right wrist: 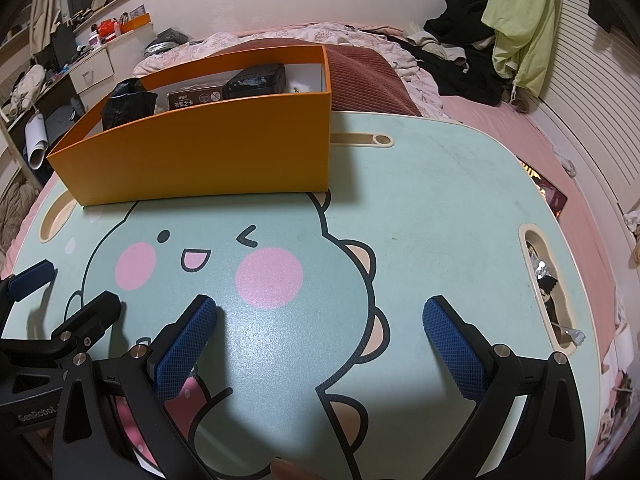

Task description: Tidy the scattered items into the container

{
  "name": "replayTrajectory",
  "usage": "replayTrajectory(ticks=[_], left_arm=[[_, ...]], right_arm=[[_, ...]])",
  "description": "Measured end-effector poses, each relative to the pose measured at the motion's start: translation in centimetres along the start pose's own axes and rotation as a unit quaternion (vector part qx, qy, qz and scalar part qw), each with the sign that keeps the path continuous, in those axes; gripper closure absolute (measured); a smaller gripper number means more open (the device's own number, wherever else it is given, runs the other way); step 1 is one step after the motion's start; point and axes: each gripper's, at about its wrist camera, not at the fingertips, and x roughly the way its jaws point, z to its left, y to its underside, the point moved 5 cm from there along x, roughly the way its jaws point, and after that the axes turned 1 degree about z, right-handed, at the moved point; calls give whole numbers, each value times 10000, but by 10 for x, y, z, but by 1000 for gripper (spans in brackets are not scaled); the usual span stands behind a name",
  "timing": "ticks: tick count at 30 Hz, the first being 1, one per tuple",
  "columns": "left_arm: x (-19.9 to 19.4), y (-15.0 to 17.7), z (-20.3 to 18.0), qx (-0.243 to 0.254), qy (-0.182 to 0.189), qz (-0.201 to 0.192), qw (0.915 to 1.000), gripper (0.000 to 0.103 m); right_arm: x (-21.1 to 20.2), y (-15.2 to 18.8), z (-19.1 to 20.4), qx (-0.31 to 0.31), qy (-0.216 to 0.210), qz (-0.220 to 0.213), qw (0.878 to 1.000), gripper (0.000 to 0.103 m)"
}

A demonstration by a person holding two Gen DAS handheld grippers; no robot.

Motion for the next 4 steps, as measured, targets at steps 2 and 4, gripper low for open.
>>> replayTrajectory(ticks=[2, 4], left_arm=[[0, 0, 0, 0, -1, -1, 10000, 0], [0, 0, 0, -1, -4, -4, 10000, 0]], right_arm=[[0, 0, 0, 0, 0, 0, 10000, 0], [0, 0, 0, 0, -1, 0, 10000, 0]])
